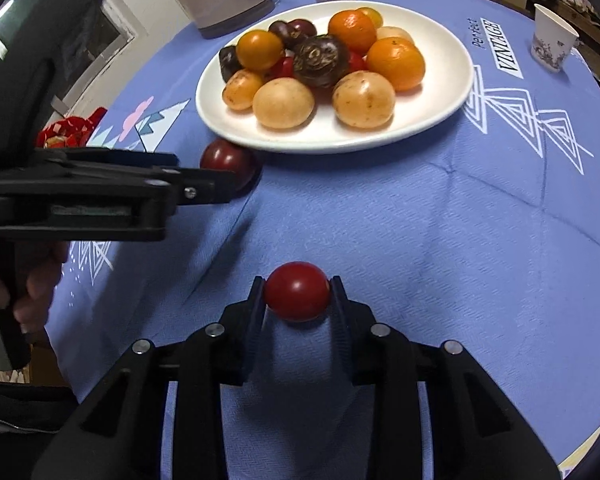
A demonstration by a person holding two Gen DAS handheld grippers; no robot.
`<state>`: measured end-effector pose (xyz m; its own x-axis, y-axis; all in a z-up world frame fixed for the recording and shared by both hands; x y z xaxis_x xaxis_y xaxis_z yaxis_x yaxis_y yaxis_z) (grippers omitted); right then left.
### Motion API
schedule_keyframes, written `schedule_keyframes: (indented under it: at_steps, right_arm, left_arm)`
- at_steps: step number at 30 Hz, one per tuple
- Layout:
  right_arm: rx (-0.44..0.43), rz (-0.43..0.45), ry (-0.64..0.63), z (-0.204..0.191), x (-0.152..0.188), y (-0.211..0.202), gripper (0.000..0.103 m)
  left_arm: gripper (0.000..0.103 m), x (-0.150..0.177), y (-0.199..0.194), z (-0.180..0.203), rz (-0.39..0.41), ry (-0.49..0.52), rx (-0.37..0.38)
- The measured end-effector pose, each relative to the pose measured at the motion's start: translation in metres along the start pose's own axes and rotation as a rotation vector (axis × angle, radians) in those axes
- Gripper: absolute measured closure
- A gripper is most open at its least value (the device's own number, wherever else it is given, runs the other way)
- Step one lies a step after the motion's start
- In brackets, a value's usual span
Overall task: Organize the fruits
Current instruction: 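Grasp the red cherry tomato with the right tool while the left tool grasps the dark red plum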
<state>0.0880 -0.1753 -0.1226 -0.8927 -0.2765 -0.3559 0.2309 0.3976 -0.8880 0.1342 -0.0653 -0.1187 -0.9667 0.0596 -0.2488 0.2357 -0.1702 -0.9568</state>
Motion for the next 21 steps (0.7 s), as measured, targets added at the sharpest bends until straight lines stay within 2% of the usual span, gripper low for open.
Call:
schedule_keyframes:
  at_steps: [2,4,11,12,13,14,17,21]
  right_arm:
    - [-0.001,0.006,0.005,0.003,-0.002,-0.002,0.071]
    - [-0.002,0.009,0.009,0.005,-0.004,-0.004,0.071]
    - [0.002,0.011,0.012,0.009,-0.006,-0.003,0.071]
    - [0.002,0.011,0.013,0.012,-0.006,-0.004,0.071]
    - [0.0,0.013,0.015,0.011,-0.006,-0.003,0.071]
    - [-0.002,0.015,0.016,0.01,-0.007,-0.003,0.071]
    - [0.0,0.024,0.01,0.009,-0.006,-0.009,0.071]
    - [0.004,0.049,0.019,0.01,-0.008,-0.021,0.071]
  left_arm:
    - [0.043,-0.001,0.007,-0.001,-0.013,-0.004,-0.006]
    - [0.042,-0.001,0.015,-0.004,-0.03,-0.016,-0.012]
    - [0.042,-0.009,0.019,0.0,-0.006,0.008,-0.04]
    - [0.044,-0.011,0.019,0.001,0.001,0.012,-0.041]
    - [0.052,-0.011,0.019,0.003,0.003,0.019,-0.036]
    - [0.065,-0.011,0.019,0.008,0.002,0.037,-0.018]
    - [0.065,-0.006,0.016,0.01,-0.008,0.049,-0.022]
    - [0.065,0.002,0.005,-0.003,-0.01,0.015,-0.014]
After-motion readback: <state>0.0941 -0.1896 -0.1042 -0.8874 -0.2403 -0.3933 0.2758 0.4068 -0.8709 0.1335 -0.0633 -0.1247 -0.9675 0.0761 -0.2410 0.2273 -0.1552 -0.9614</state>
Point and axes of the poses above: each gripper's, at about its wrist camera, not at the fingertips, and y roughly the way its jaws point, z to its right, x to its underside, the point moved 5 cm from there along y, roughly the way its jaws point, and after that the axes turned 1 degree about x, right-handed, at the moved point
